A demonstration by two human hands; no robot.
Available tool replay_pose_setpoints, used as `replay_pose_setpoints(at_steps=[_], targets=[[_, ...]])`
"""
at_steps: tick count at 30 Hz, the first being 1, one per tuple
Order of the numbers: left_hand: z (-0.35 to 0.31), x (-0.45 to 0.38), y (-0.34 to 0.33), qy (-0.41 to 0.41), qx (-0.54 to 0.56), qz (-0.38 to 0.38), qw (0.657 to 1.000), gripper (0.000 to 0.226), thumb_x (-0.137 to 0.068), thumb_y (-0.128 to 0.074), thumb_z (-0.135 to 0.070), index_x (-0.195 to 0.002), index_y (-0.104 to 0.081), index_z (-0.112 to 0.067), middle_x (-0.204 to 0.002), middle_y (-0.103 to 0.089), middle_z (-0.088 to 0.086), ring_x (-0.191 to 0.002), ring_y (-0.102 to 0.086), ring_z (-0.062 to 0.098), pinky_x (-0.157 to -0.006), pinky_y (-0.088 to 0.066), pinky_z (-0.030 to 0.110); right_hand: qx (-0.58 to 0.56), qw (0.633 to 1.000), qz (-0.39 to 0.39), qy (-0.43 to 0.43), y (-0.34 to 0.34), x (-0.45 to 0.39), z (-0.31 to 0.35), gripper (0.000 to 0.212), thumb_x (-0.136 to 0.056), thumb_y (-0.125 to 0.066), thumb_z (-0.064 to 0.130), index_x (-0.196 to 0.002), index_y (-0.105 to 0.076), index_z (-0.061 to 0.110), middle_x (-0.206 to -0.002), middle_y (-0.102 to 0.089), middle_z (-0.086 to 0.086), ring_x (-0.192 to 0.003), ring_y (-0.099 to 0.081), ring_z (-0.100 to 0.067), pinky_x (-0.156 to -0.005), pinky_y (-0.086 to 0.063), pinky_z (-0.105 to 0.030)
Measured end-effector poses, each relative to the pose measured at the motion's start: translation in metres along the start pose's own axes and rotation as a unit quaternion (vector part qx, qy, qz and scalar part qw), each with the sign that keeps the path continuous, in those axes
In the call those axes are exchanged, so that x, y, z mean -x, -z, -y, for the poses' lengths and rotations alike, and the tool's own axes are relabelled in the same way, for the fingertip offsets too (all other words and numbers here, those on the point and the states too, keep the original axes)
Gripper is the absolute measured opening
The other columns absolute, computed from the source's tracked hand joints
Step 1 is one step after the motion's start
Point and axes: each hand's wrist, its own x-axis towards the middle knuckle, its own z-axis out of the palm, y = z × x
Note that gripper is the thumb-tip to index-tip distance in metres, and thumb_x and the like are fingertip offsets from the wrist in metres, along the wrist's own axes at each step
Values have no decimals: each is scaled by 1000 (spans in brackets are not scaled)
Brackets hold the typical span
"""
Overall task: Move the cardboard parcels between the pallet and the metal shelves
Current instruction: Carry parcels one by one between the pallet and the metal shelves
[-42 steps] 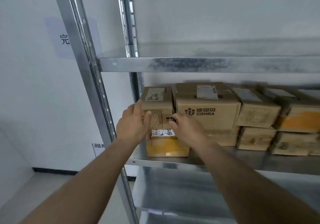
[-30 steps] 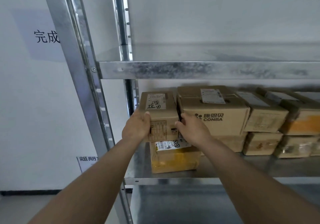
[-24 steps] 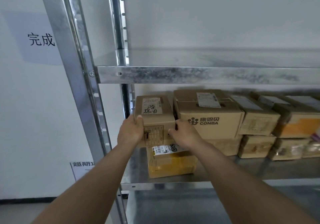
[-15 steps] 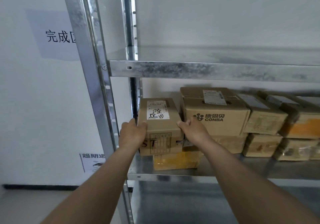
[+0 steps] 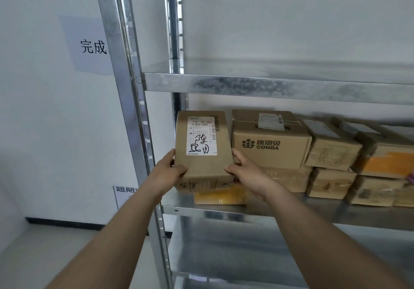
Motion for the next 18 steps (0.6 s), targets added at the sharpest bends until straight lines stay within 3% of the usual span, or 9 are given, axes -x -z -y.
replay_pose_setpoints(at_steps=[2, 6, 10, 13, 16, 18], targets=[[6, 20, -2, -26, 17, -8, 999, 49, -90, -52, -10, -114, -45, -52, -112, -64, -8, -102, -61, 14, -89, -49, 33, 2, 1000, 1, 26, 2, 13, -5, 68, -93, -55, 19, -149, -19, 35, -129, -45, 17, -114, -47, -8, -100, -41, -29], [18, 65, -12, -53, 29, -26, 998, 74, -89, -58, -9, -141, -26, -49, -125, -57, -17, -117, -53, 6, -98, -41, 31, 24, 996, -6, 84, 5, 47, -16, 73, -92, -57, 19, -147, -16, 43, -127, -35, 24, -117, -34, 2, -84, -32, -10], [24, 100, -29, -101, 41, -49, 993, 80, -88, -61, -8, -142, -23, -52, -131, -51, -25, -120, -46, -5, -95, -41, 22, -1, 991, -24, 129, 11, 84, -31, 74, -92, -58, 21, -145, -16, 49, -141, -30, 23, -130, -31, -3, -109, -34, -32], [21, 123, -45, -139, 31, -50, 989, 80, -87, -61, -7, -136, -25, -60, -129, -50, -32, -116, -45, -14, -77, -45, 5, -17, 987, -32, 159, 21, 113, -45, 76, -90, -61, 22, -139, -17, 60, -146, -29, 24, -131, -34, 0, -104, -39, -25], [15, 143, -68, -166, 17, -31, 985, 81, -87, -60, -6, -137, -24, -59, -131, -49, -31, -118, -45, -12, -77, -50, 15, -37, 983, -50, 174, 38, 142, -58, 80, -88, -64, 20, -127, -17, 72, -140, -30, 33, -126, -36, 7, -88, -41, -8], [11, 153, -88, -175, 16, -12, 984, 82, -87, -61, -5, -139, -23, -57, -133, -48, -29, -120, -45, -8, -86, -46, 23, -33, 981, -72, 176, 53, 160, -68, 81, -87, -65, 19, -126, -17, 70, -146, -31, 24, -130, -36, 2, -98, -40, -17]])
